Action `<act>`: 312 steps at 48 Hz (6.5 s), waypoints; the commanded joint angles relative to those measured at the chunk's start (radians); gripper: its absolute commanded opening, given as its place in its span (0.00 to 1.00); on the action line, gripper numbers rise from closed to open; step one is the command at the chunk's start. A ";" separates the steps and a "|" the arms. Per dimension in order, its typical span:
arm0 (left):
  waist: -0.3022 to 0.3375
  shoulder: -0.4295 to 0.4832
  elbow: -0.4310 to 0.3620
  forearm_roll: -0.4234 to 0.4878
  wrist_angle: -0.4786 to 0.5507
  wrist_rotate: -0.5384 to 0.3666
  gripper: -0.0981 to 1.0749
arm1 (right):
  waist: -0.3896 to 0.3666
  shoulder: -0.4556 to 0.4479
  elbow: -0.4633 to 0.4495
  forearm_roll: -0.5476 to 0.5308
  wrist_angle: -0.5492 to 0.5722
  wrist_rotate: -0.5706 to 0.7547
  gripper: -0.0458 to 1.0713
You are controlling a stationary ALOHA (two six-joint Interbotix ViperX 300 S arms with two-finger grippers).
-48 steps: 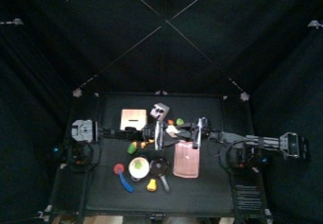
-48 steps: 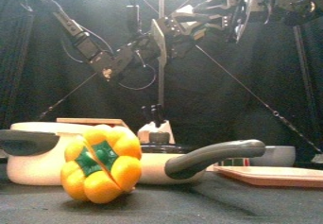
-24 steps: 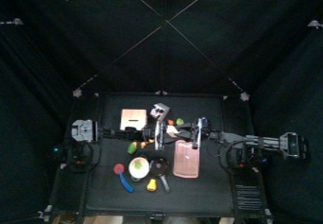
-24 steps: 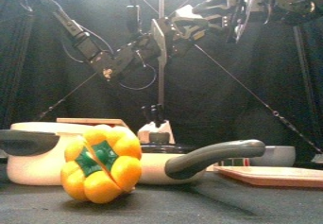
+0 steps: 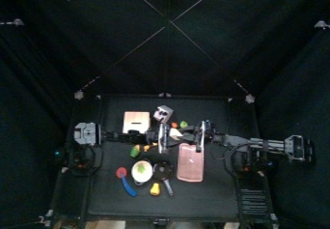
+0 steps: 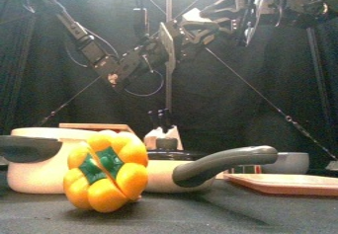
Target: Unwrap egg sushi
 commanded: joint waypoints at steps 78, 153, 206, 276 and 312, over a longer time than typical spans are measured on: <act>-0.002 0.020 0.005 -0.012 0.049 -0.005 0.61 | -0.011 -0.009 -0.052 -0.009 -0.055 -0.006 0.58; 0.006 -0.014 0.071 -0.023 0.172 0.002 0.61 | 0.179 0.020 -0.014 0.657 0.186 0.009 0.91; 0.008 -0.009 0.037 -0.017 0.330 0.009 0.61 | 0.238 0.230 -0.124 1.115 0.262 0.009 0.97; 0.006 -0.008 0.057 -0.015 0.339 0.008 0.61 | 0.222 0.224 -0.115 1.020 0.239 0.005 0.63; 0.014 -0.063 0.146 -0.015 0.337 0.008 0.61 | 0.213 0.005 -0.003 0.838 0.247 0.003 0.63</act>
